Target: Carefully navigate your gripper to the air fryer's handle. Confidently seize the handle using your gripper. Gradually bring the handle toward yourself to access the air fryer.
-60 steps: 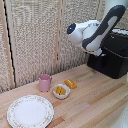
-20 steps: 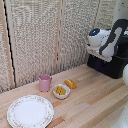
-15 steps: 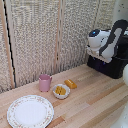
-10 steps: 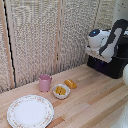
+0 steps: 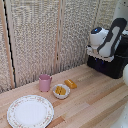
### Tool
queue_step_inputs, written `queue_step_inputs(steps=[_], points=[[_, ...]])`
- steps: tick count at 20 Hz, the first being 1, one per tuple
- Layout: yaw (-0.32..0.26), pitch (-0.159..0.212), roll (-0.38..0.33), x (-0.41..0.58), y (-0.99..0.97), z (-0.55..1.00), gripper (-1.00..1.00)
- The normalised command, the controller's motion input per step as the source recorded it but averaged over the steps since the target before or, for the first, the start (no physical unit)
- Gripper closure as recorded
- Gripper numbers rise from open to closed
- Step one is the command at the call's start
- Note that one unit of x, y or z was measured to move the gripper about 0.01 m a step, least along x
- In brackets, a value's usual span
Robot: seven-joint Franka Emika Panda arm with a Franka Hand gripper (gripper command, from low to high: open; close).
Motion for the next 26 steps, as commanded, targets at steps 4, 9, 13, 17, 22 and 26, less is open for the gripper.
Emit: queue_step_inputs(steps=[4, 9, 13, 17, 22, 26], points=[[-0.075, 0.186, 0.278, 0.258, 0.53, 0.01, 1.00], [-0.069, 0.190, 0.282, 0.263, 0.53, 0.04, 1.00], [-0.086, 0.130, 0.228, 0.199, 0.58, 0.05, 1.00], [-0.083, 0.080, 0.190, 0.095, 0.67, 0.02, 1.00], [-0.089, 0.055, 0.161, 0.072, 0.70, 0.02, 1.00], [-0.093, 0.015, 0.108, 0.017, 0.77, 0.00, 1.00]])
